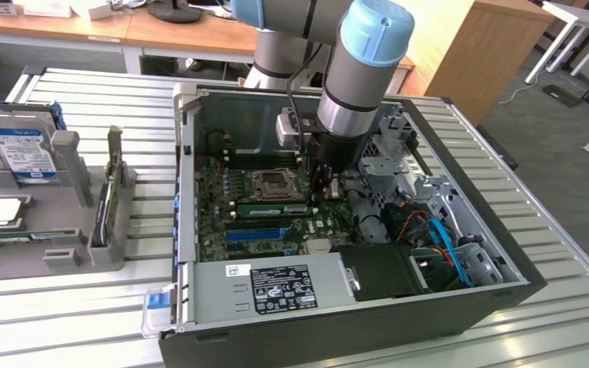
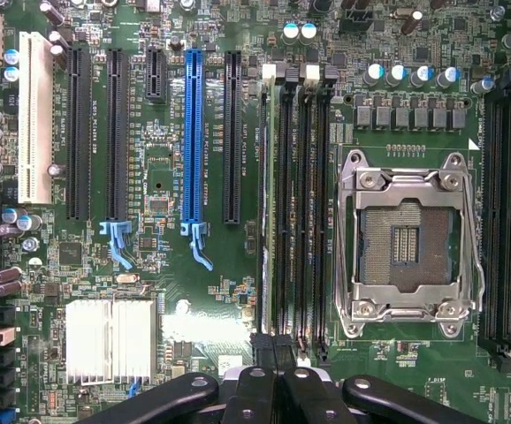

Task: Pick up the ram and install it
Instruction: 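Press down the ram until it locks into place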

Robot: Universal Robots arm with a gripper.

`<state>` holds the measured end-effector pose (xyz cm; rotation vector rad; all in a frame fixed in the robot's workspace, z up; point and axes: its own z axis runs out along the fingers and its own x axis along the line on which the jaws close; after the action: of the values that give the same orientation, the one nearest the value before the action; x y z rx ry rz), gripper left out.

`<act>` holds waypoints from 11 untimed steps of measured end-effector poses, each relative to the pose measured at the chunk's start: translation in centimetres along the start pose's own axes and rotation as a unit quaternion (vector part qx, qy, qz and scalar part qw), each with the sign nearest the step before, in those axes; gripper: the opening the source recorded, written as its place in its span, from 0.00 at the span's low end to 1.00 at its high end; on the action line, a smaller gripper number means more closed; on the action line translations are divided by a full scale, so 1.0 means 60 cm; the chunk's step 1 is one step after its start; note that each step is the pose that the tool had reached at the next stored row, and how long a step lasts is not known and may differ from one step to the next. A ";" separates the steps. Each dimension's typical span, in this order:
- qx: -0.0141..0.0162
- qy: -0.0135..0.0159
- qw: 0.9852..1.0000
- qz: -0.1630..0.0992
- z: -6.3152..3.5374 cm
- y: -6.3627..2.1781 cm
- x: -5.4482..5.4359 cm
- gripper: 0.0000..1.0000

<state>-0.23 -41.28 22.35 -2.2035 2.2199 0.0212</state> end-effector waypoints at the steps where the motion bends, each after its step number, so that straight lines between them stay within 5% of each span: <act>1: 0.000 0.000 1.000 0.000 0.000 0.000 0.000 0.10; 11: 0.000 0.000 1.000 0.000 0.001 0.000 0.000 0.10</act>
<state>-0.23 -41.28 22.31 -2.2035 2.2198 0.0214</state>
